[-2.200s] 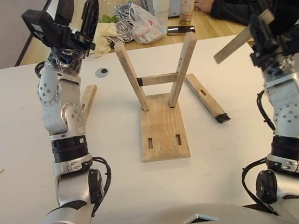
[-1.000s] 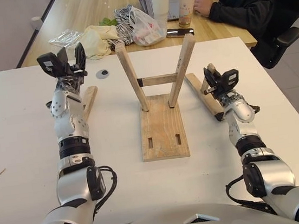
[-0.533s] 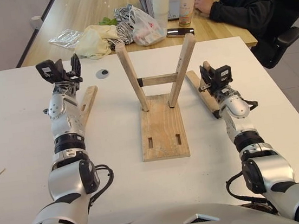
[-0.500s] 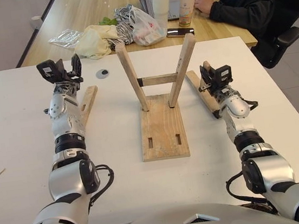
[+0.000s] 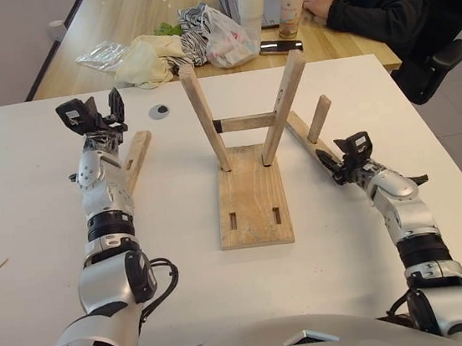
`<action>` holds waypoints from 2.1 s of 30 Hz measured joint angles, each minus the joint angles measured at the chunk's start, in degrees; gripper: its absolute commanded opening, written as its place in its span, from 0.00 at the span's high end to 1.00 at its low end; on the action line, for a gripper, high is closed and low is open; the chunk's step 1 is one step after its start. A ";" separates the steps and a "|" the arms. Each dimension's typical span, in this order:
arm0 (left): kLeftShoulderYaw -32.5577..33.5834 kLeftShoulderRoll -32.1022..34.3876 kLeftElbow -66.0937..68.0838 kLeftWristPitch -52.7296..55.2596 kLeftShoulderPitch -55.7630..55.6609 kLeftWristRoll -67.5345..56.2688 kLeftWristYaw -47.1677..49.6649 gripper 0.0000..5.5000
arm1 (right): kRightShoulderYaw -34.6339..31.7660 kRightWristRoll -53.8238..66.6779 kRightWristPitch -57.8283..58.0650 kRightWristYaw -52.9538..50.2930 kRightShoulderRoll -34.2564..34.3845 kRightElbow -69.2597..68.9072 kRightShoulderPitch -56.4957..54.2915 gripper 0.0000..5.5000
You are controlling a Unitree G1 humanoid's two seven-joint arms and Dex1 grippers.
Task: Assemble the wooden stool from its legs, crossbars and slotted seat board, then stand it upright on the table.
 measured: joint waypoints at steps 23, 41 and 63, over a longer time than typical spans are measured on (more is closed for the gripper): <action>-0.87 -1.23 -24.53 12.67 3.27 -7.69 -0.91 0.45 | -3.35 3.44 23.55 1.71 -3.86 -9.19 -4.62 0.63; -9.32 -10.98 -41.48 61.12 2.18 -49.28 -21.09 0.21 | -20.11 44.71 63.29 6.18 -9.73 -29.42 -34.07 0.63; -3.14 -16.92 -37.63 59.96 -3.28 -55.27 -18.16 0.62 | -19.69 69.68 67.00 -16.88 0.57 -35.89 -28.28 0.63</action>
